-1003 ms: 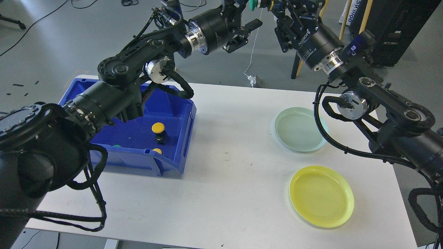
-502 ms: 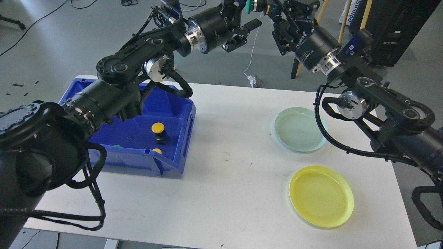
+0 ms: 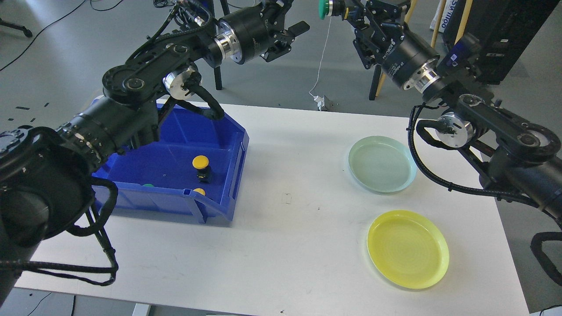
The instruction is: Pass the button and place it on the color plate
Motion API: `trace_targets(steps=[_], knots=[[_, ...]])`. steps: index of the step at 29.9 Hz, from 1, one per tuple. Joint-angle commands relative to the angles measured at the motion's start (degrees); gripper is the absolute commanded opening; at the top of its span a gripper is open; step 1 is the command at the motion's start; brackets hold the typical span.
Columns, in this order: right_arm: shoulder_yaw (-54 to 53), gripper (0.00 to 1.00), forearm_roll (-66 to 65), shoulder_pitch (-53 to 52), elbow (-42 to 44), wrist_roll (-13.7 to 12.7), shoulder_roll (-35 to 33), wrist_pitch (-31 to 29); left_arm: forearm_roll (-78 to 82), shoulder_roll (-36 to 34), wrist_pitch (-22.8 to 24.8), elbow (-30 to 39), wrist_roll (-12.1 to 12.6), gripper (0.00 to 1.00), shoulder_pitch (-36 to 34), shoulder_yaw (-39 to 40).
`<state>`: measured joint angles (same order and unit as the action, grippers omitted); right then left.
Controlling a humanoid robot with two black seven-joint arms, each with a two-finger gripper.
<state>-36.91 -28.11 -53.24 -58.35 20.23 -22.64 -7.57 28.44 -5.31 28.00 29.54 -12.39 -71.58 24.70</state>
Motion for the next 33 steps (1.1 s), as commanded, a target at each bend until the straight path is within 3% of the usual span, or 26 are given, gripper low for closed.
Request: trace_targets(steps=[1, 7, 9, 14, 20, 22, 25, 29, 33], knots=[[-0.01, 0.13, 0.60, 0.85, 1.30, -0.28, -3.98, 0.01, 0.30, -2.25, 0.00, -0.27, -0.01, 0.91, 0.29, 0.00], [6.65, 0.15, 0.60, 5.77, 4.28, -1.69, -9.52, -0.07, 0.83, -7.52, 0.00, -1.86, -0.44, 0.92, 0.47, 0.26], [11.22, 0.15, 0.69, 6.48, 6.30, -1.60, -9.44, 0.01, 0.74, -9.71, 0.00, -1.68, -1.76, 0.92, 0.47, 0.96], [16.16, 0.15, 0.77, 9.38, 14.30, -1.34, -6.38, -0.07, 0.74, -13.76, 0.00, -1.24, -4.57, 0.92, 0.03, 1.05], [21.60, 0.19, 0.69, 10.26, 21.07, -1.78, -1.19, 0.01, 1.70, -15.35, 0.00, -1.16, -4.66, 0.92, -1.46, 0.44], [23.10, 0.24, 0.69, 10.52, 23.88, -1.78, 1.09, 0.01, 2.75, -15.52, 0.00, -1.16, -4.75, 0.92, -1.55, 0.26], [24.07, 0.38, 0.69, 10.70, 27.75, -1.78, 3.21, 0.01, 3.64, -15.70, 0.00, -1.16, -4.75, 0.92, -1.46, 0.09], [24.42, 0.58, 0.69, 10.88, 28.37, -1.78, 3.56, 0.01, 9.16, -15.88, 0.00, -1.16, -4.75, 0.92, -1.02, 0.00], [24.34, 0.70, 0.77, 10.79, 28.20, -1.78, 3.56, -0.07, 14.70, -16.40, 0.00, -1.16, -4.75, 0.92, 0.12, 0.00]])
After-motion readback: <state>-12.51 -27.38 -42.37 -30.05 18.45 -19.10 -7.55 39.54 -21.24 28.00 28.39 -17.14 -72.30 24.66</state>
